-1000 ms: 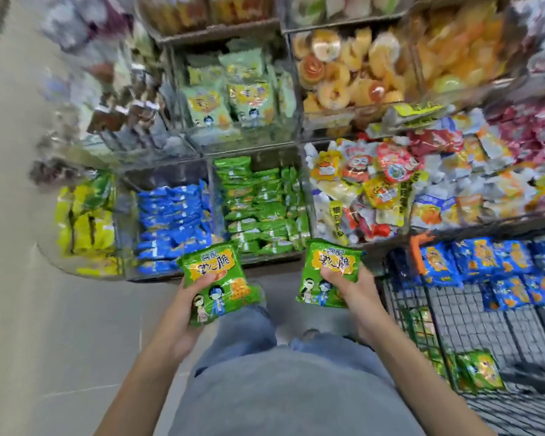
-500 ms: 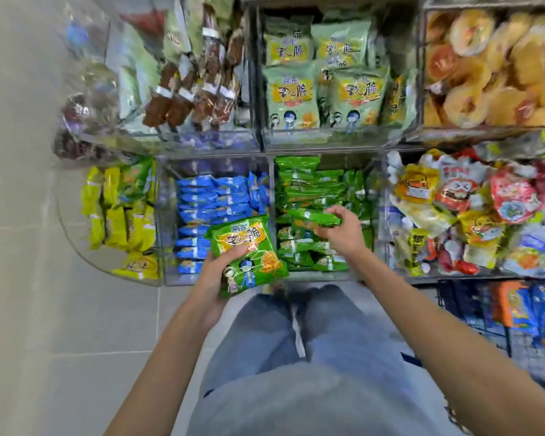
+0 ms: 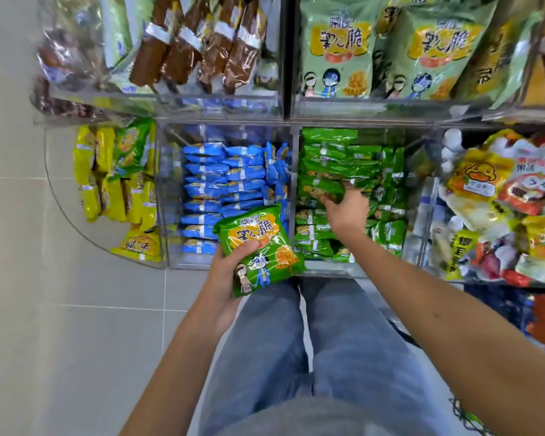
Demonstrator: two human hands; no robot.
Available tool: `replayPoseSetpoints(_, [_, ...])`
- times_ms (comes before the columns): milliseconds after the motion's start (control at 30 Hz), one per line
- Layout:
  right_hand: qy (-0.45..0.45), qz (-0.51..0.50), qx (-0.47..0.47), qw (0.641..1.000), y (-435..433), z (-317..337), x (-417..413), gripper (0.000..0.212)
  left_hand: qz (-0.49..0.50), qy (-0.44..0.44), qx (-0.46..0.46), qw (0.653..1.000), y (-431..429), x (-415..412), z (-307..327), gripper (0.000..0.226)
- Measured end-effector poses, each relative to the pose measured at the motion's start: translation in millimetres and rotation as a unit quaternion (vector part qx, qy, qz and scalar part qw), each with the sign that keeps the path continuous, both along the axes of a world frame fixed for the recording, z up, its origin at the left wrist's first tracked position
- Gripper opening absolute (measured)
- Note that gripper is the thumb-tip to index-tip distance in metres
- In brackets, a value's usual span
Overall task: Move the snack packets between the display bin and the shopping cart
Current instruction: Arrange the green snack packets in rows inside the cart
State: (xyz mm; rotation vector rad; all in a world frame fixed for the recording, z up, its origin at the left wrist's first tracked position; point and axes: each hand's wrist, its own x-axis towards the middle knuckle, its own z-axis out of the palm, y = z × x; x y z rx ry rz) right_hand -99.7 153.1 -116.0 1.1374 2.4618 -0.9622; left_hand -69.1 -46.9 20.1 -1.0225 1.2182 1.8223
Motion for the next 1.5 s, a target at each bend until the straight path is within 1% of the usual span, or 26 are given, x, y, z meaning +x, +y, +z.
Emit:
replayPoseSetpoints(67, [0.027, 0.016, 0.008, 0.999, 3, 1, 1, 0.048, 0.003, -0.004, -0.001, 1.000, 3, 0, -1, 0.074])
replayPoseSetpoints(200, [0.066, 0.017, 0.029, 0.997, 11, -2, 3, 0.047, 0.006, -0.002, -0.005, 1.000, 6, 1, -3, 0.077])
replayPoseSetpoints(267, [0.049, 0.024, 0.044, 0.998, 13, -3, 3, 0.048, 0.006, 0.002, -0.010, 1.000, 6, 1, -4, 0.077])
replayPoseSetpoints(333, [0.014, 0.032, 0.049, 0.998, 13, -4, 3, 0.044, 0.006, 0.006, -0.014, 1.000, 7, 3, -5, 0.077])
replayPoseSetpoints(433, [-0.026, 0.048, 0.018, 0.998, 15, -5, 5, 0.044, 0.008, 0.005, -0.020, 1.000, 7, 6, -7, 0.076])
replayPoseSetpoints(567, [-0.043, 0.055, -0.014, 0.997, 13, -3, 4, 0.044, -0.005, 0.005, -0.031, 0.999, 7, 8, -11, 0.075])
replayPoseSetpoints(633, [-0.042, 0.040, -0.023, 0.998, 12, -1, 2, 0.042, -0.010, 0.003, -0.038, 0.999, 8, 7, -13, 0.075])
replayPoseSetpoints(733, [-0.047, -0.012, -0.054, 0.997, 12, 7, 7, 0.036, -0.020, 0.006, -0.048, 0.999, 11, 5, -15, 0.078])
replayPoseSetpoints(767, [-0.037, -0.035, -0.062, 0.997, 11, 13, 11, 0.036, -0.023, 0.011, -0.055, 0.998, 13, 4, -16, 0.080])
replayPoseSetpoints(833, [0.019, -0.068, -0.071, 0.995, 4, 33, 22, 0.032, -0.029, 0.020, -0.070, 0.997, 17, 1, -18, 0.082])
replayPoseSetpoints(867, [0.054, -0.079, -0.106, 0.990, 0, 45, 28, 0.025, -0.034, 0.024, -0.075, 0.996, 19, 0, -19, 0.083])
replayPoseSetpoints(900, [0.076, -0.087, -0.176, 0.978, -4, 57, 33, 0.019, -0.042, 0.029, -0.078, 0.996, 21, -1, -21, 0.083])
replayPoseSetpoints(967, [0.070, -0.070, -0.350, 0.931, -13, 84, 42, 0.018, -0.069, 0.043, -0.080, 0.993, 26, -3, -22, 0.080])
replayPoseSetpoints(1000, [0.058, -0.047, -0.400, 0.914, -16, 93, 46, 0.017, -0.080, 0.052, -0.079, 0.992, 29, -3, -22, 0.080])
replayPoseSetpoints(1033, [0.050, -0.028, -0.419, 0.906, -18, 100, 49, 0.016, -0.088, 0.058, -0.078, 0.991, 31, -4, -22, 0.083])
replayPoseSetpoints(1067, [0.049, -0.016, -0.422, 0.905, -19, 104, 50, 0.021, -0.095, 0.062, -0.080, 0.990, 33, -5, -22, 0.087])
replayPoseSetpoints(1133, [0.055, -0.006, -0.424, 0.904, -18, 111, 50, 0.031, -0.126, 0.068, -0.111, 0.983, 37, -7, -22, 0.104])
replayPoseSetpoints(1200, [0.048, 0.007, -0.434, 0.899, -15, 115, 49, 0.029, -0.176, 0.067, -0.163, 0.969, 39, -8, -22, 0.126])
replayPoseSetpoints(1233, [0.040, 0.017, -0.437, 0.898, -12, 115, 49, 0.028, -0.193, 0.071, -0.185, 0.961, 39, -8, -22, 0.130])
replayPoseSetpoints(1300, [0.027, 0.032, -0.432, 0.901, -7, 113, 49, 0.026, -0.203, 0.094, -0.210, 0.952, 40, -6, -20, 0.122])
replayPoseSetpoints(1367, [0.016, 0.015, -0.439, 0.898, -1, 110, 49, 0.028, -0.194, 0.100, -0.219, 0.951, 38, -4, -23, 0.111])
replayPoseSetpoints(1467, [0.026, -0.076, -0.489, 0.869, 14, 103, 48, 0.033, -0.167, 0.086, -0.218, 0.958, 32, -2, -33, 0.076])
replayPoseSetpoints(1500, [0.028, -0.102, -0.491, 0.865, 21, 99, 48, 0.040, -0.156, 0.079, -0.220, 0.960, 29, -1, -36, 0.071])
